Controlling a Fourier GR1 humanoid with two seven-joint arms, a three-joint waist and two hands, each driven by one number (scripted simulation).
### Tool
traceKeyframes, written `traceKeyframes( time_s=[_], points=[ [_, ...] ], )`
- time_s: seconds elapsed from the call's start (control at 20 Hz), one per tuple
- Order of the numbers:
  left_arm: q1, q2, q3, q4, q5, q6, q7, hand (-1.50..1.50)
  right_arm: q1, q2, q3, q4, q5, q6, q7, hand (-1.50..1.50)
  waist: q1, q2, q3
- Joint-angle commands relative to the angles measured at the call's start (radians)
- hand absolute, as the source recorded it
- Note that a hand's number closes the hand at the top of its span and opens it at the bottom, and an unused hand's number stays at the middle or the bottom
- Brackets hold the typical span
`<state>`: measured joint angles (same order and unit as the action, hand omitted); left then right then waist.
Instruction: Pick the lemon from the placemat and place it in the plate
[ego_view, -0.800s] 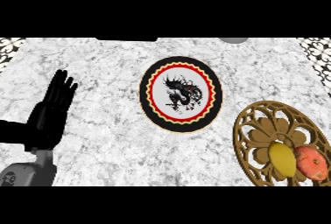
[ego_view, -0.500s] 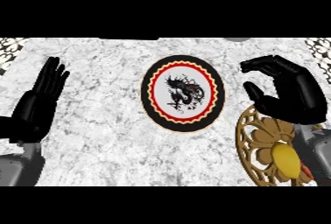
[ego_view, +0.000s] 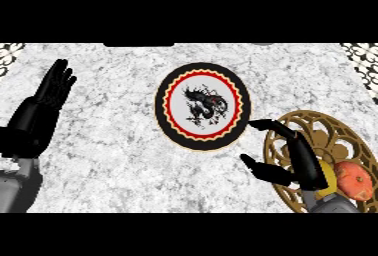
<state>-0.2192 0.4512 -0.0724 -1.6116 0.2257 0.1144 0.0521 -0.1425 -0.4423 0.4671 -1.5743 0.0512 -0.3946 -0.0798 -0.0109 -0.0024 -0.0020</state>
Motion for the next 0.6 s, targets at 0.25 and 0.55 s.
traceKeyframes(
  time_s=[0.25, 0.55],
  points=[
    [-0.091, -0.032, 0.024, 0.056, -0.028, -0.019, 0.054, 0.0, 0.204, 0.005, -0.064, -0.225, 0.042, -0.089, -0.138, -1.5, -0.003, 0.001, 0.002],
    [-0.034, -0.036, 0.011, 0.008, -0.04, -0.015, 0.031, 0.0, 0.168, -0.267, -0.119, -0.383, 0.207, 0.007, 0.303, -1.5, -0.006, -0.003, -0.003]
  ],
)
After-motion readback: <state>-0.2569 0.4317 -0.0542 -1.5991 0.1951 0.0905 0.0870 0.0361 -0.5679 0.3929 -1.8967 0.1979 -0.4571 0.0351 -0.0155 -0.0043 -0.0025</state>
